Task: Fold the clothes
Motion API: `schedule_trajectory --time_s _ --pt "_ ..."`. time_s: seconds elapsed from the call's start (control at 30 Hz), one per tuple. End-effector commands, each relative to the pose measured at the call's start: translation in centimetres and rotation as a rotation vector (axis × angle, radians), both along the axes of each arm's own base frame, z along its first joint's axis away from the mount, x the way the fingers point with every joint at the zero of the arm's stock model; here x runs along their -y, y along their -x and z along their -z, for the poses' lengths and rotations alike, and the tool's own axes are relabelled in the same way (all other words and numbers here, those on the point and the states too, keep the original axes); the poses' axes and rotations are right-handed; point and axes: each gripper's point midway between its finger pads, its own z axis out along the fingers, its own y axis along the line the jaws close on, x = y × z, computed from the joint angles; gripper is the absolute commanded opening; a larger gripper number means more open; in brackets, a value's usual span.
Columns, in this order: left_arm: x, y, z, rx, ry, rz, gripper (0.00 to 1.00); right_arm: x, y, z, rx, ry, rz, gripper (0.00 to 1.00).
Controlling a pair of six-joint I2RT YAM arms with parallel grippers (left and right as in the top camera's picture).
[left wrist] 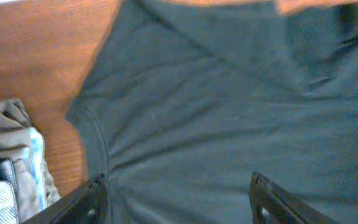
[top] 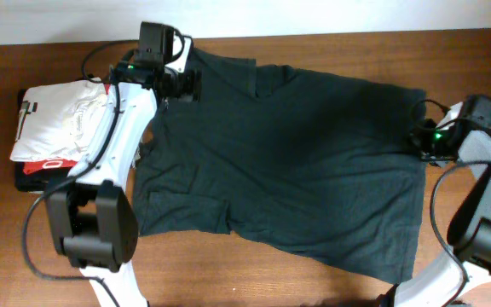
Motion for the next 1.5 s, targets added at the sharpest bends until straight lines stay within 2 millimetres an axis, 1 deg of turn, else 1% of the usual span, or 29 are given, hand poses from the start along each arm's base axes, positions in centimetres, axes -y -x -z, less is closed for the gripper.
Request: schedule_trajectory --time_s 0.0,0.03,0.13,0.17,0.2,0.27,0.3,0.33,0.37,0.43,0.47,0.5,0.53,0.57,0.6,0.67,0.7,0.77,0.83,0.9,0.97,1.0,1.03,1.07,1.13,1.2,1.33,1.4,1.47 --pt "1.3 1.3 -4.3 0.050 0.020 0.045 0.73 1.0 -0.1 3.9 -0.080 0.048 0.100 0.44" --pt "1.4 1.6 -4.6 0.047 0.020 0.048 0.73 2.0 0.0 5.1 -0.102 0.080 0.157 0.40" --pt "1.4 2.2 -4.7 0.033 0.018 0.051 0.74 4.6 -0.3 6.7 -0.080 0.101 0.265 0.27" --pt "1.5 2.7 -4.4 0.009 0.015 0.054 0.74 6.6 -1.0 6.3 -0.022 0.108 0.321 0.23" --pt "1.7 3.2 -4.1 -0.009 0.013 0.060 0.74 7.6 -1.8 5.5 0.026 0.110 0.331 0.23" --pt "2.0 3.7 -3.8 -0.030 0.009 0.069 0.75 8.6 -3.3 3.8 0.102 0.086 0.320 0.22" --pt "2.1 3.8 -3.8 -0.034 0.008 0.072 0.78 8.5 -5.0 2.0 0.184 0.055 0.243 0.23" --pt "2.1 3.8 -3.9 -0.032 0.008 0.072 0.78 7.9 -6.6 -0.1 0.262 0.019 0.148 0.31" --pt "2.1 4.0 -4.1 -0.029 0.008 0.072 0.79 7.1 -7.5 -2.2 0.318 -0.020 0.076 0.36" --pt "1.4 4.4 -5.3 -0.011 -0.013 0.054 0.80 6.1 -8.2 -6.7 0.405 -0.078 -0.015 0.47" --pt "0.5 4.8 -6.9 0.022 -0.048 0.025 0.80 5.5 -8.0 -11.0 0.475 -0.102 -0.062 0.50" --pt "-0.6 5.6 -8.6 0.054 -0.083 -0.005 0.81 4.9 -7.1 -15.0 0.524 -0.112 -0.084 0.53" --pt "-1.5 6.8 -10.2 0.070 -0.105 -0.026 0.86 4.3 -6.0 -18.1 0.553 -0.107 -0.092 0.54" --pt "-2.1 8.1 -11.2 0.065 -0.109 -0.049 0.94 3.7 -4.5 -21.3 0.574 -0.086 -0.091 0.54" --pt "-3.0 9.7 -11.8 0.036 -0.097 -0.089 0.95 2.8 -3.3 -23.8 0.589 -0.065 -0.094 0.54" --pt "-4.6 12.7 -11.0 -0.075 -0.079 -0.173 0.95 0.6 0.3 -28.6 0.607 -0.018 -0.086 0.56" --pt "-5.2 13.7 -10.4 -0.124 -0.083 -0.194 0.95 -0.2 1.9 -30.1 0.605 0.000 -0.076 0.58" --pt "-5.3 16.5 -8.2 -0.279 -0.078 -0.180 0.93 -2.8 6.3 -32.4 0.575 0.011 -0.051 0.60" --pt "-5.3 18.0 -5.6 -0.371 -0.093 -0.173 0.93 -4.1 8.8 -32.4 0.525 0.000 -0.027 0.61" --pt "-5.5 19.2 -1.6 -0.456 -0.111 -0.177 0.93 -5.5 10.9 -30.7 0.426 -0.047 -0.027 0.62" --pt "-5.8 20.8 3.0 -0.533 -0.130 -0.177 0.93 -6.5 12.4 -28.3 0.315 -0.090 -0.051 0.62" --pt "-5.9 21.1 4.4 -0.547 -0.134 -0.176 0.92 -6.7 13.0 -27.1 0.264 -0.101 -0.059 0.62" --pt "-5.7 21.5 6.2 -0.557 -0.123 -0.171 0.90 -6.9 13.6 -25.9 0.210 -0.110 -0.066 0.62" --pt "-5.5 21.7 8.4 -0.556 -0.111 -0.167 0.83 -6.9 14.2 -24.0 0.139 -0.110 -0.072 0.61" --pt "-5.5 22.0 11.1 -0.546 -0.107 -0.166 0.77 -7.4 14.7 -21.1 0.052 -0.133 -0.079 0.62" --pt "-4.5 22.3 12.8 -0.547 -0.061 -0.112 0.72 -8.1 15.2 -17.4 -0.027 -0.164 -0.092 0.61" --pt "-3.0 22.0 13.6 -0.526 0.013 -0.039 0.63 -9.2 16.7 -11.2 -0.114 -0.223 -0.090 0.62" --pt "-2.9 21.9 13.7 -0.518 0.005 -0.014 0.57 -9.7 17.5 -9.1 -0.141 -0.242 -0.088 0.62" --pt "-3.0 21.5 13.9 -0.506 0.003 -0.014 0.52 -10.0 18.1 -8.1 -0.158 -0.253 -0.086 0.62"
